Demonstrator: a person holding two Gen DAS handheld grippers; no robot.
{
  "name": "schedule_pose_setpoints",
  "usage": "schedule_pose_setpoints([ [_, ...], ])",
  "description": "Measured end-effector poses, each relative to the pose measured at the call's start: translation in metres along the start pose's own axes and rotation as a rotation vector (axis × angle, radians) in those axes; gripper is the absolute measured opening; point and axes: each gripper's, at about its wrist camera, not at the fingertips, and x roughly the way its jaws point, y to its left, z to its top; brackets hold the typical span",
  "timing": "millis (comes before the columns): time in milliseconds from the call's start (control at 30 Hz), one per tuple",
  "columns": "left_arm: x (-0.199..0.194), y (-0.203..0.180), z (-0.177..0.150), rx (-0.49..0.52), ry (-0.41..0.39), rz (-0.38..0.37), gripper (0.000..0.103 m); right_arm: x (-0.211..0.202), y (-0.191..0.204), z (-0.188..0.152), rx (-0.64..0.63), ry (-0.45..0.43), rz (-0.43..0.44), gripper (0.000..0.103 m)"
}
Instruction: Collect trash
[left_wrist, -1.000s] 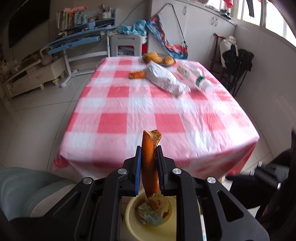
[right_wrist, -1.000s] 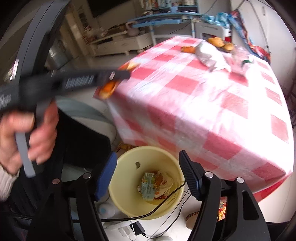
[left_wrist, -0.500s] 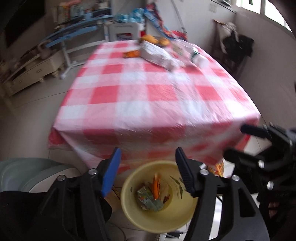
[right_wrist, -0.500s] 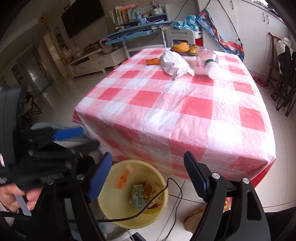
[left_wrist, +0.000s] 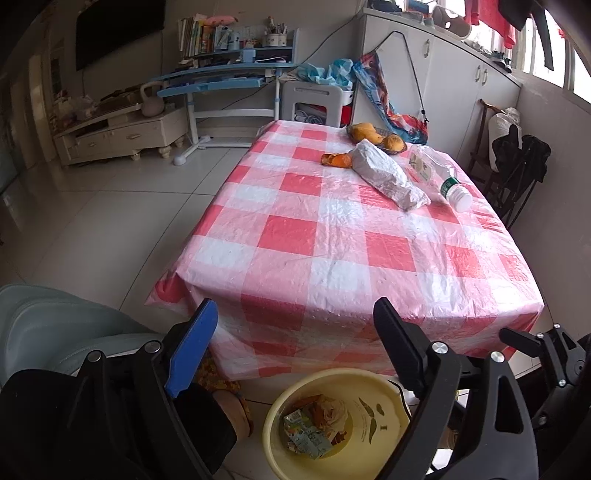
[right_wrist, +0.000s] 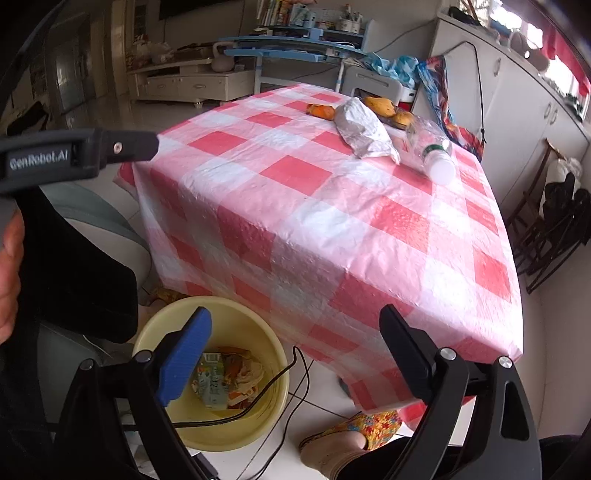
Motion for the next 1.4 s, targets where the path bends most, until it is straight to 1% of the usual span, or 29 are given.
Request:
schedule_pose_setpoints([
  [267, -0.005, -0.013, -0.001, 0.042, -0.015, -0.02, 0.084, 0.004, 0.012, -0.002, -0.04, 0.005, -0.001, 0.089],
  [1400, 0.003, -0.014, -0.005, 0.039, 0.01, -0.015, 0.085, 0.005, 0.017, -0.003, -0.04, 0.012, 0.01, 0.089],
])
